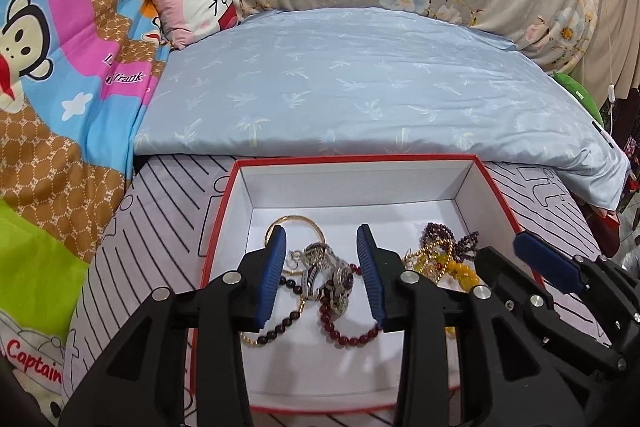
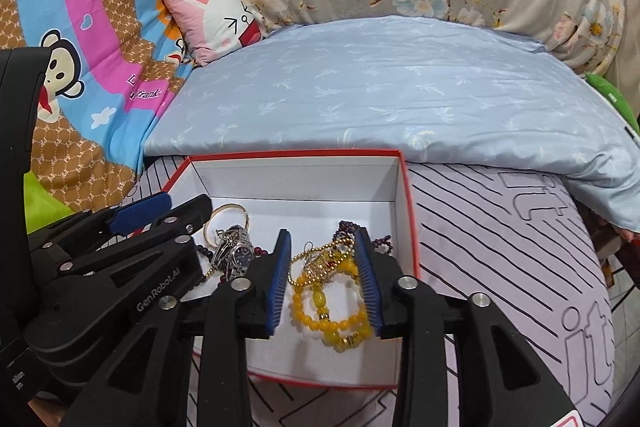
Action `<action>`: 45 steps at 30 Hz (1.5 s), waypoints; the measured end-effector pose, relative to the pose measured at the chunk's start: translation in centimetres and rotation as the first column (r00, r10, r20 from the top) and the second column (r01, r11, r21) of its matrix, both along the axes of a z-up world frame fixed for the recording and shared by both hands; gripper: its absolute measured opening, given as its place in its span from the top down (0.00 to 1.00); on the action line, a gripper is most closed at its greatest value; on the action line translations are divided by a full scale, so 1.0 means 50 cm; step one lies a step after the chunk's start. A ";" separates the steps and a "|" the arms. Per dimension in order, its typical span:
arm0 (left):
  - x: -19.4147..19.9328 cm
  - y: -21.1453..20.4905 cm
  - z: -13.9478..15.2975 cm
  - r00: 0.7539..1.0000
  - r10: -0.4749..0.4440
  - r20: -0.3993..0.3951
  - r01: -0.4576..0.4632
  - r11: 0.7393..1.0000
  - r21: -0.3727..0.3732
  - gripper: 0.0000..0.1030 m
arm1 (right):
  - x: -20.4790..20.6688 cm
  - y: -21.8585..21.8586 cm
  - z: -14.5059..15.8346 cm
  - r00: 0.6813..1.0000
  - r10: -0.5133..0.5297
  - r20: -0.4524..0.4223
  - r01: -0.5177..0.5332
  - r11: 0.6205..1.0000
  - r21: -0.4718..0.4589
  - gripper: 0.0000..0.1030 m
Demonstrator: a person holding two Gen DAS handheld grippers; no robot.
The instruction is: Organize jewelry
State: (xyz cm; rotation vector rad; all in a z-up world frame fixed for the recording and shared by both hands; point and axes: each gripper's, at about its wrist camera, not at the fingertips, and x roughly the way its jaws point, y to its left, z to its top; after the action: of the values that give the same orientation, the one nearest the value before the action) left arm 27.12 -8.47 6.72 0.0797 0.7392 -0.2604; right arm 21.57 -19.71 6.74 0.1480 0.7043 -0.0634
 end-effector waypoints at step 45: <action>-0.182 0.100 -0.038 0.987 0.162 0.010 -0.162 0.987 -0.009 0.14 | -0.185 0.035 -0.035 0.996 -0.087 -0.003 0.087 0.996 -0.035 0.30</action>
State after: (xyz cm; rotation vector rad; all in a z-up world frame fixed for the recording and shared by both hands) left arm 18.02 -3.47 4.81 0.0132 0.7296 -0.1075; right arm 12.32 -17.96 4.97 0.1448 0.7007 -0.1592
